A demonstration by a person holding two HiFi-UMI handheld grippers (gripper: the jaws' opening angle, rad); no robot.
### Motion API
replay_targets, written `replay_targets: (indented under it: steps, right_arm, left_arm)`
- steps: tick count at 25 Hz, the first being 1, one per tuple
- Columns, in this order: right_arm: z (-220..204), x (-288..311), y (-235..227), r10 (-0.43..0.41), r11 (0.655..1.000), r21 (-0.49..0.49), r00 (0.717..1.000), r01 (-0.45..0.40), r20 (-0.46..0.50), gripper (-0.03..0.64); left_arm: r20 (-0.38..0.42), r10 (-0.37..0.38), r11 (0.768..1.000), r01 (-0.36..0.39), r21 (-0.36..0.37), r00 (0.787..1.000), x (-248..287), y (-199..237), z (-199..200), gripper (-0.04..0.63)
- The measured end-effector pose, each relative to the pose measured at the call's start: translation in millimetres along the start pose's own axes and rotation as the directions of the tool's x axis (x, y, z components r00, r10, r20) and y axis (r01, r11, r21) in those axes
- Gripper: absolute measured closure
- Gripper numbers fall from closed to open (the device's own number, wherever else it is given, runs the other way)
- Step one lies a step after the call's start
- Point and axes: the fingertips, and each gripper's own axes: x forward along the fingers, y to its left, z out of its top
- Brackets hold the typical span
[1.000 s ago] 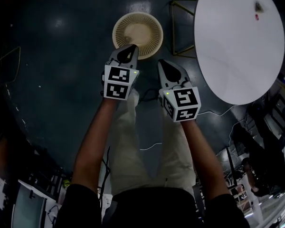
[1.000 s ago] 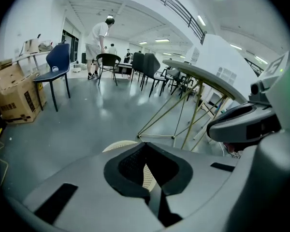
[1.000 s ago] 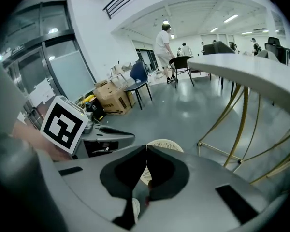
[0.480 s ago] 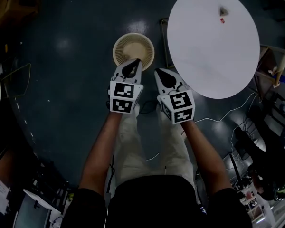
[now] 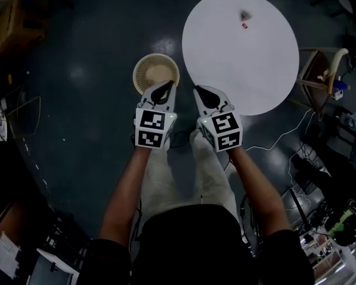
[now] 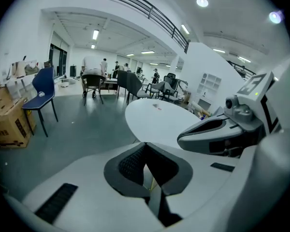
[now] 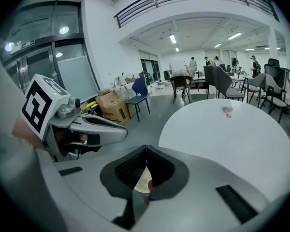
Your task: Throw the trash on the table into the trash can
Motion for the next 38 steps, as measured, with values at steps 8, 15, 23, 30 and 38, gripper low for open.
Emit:
replay_targets:
  steps: [8, 15, 23, 30, 38]
  right_arm:
    - [17, -39, -44, -0.07, 0.997, 0.024, 0.997, 0.069, 0.034, 0.598]
    - [34, -58, -106, -0.152, 0.988, 0.043, 0.985, 0.149, 0.082, 0.597]
    - [53, -54, -176, -0.204, 0.979, 0.035, 0.973, 0.202, 0.111, 0.597]
    - [68, -30, -231, -0.236, 0.972, 0.012, 0.964, 0.237, 0.122, 0.597]
    - [91, 4, -296, -0.254, 0.966, -0.015, 0.959, 0.258, 0.127, 0.595]
  left_arm:
    - [0.063, -0.093, 0.996, 0.092, 0.008, 0.994, 10, -64, 42, 0.58]
    - [0.101, -0.096, 0.995, 0.095, 0.021, 0.99, 33, -86, 71, 0.58]
    - [0.123, -0.079, 0.997, 0.079, 0.007, 0.989, 81, -94, 97, 0.58]
    - [0.122, -0.075, 0.997, 0.071, 0.039, 0.99, 131, -94, 119, 0.58]
    - [0.133, -0.053, 0.998, 0.049, 0.036, 0.99, 189, -94, 140, 0.58]
